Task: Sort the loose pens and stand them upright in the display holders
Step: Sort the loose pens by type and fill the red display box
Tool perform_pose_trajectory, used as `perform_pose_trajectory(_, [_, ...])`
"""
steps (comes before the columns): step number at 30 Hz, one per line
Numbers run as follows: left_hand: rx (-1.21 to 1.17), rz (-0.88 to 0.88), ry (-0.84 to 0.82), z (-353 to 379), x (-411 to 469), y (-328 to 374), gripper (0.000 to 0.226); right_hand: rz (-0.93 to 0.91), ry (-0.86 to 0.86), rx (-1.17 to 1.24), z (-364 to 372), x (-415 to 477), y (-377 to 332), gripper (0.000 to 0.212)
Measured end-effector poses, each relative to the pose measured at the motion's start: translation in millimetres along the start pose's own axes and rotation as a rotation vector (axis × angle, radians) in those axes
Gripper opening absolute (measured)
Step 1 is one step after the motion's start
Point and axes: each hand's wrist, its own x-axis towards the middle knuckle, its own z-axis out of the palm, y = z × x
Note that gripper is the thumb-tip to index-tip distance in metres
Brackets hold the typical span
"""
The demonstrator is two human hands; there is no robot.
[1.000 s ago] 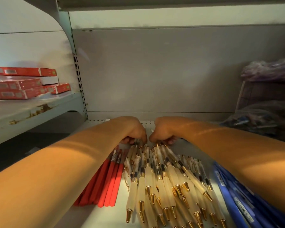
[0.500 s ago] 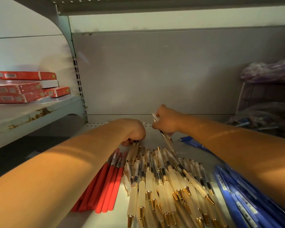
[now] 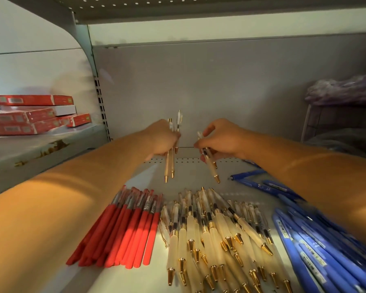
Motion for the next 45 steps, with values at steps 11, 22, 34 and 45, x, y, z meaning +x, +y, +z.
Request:
perform_pose_trajectory(11, [-0.129,-0.266,-0.408,1,-73,11,0.004,0.063,-0.12,-0.398,7,-63,-12,0.016])
perform_pose_trajectory(22, [-0.097,-0.244,-0.306,26,-113,-2,0.022,0.065,-0.106,-0.462,26,-111,2,0.02])
perform_pose_trajectory(34, [0.265,0.05,-0.155,18,-142,-3,0.039,-0.2,-0.479,-0.853,-8,-173,24,0.065])
perform_pose_trajectory(45, [0.671,0.307,-0.43,15,-169,-25,0.118,-0.229,-0.484,-0.927,-17,-190,39,0.119])
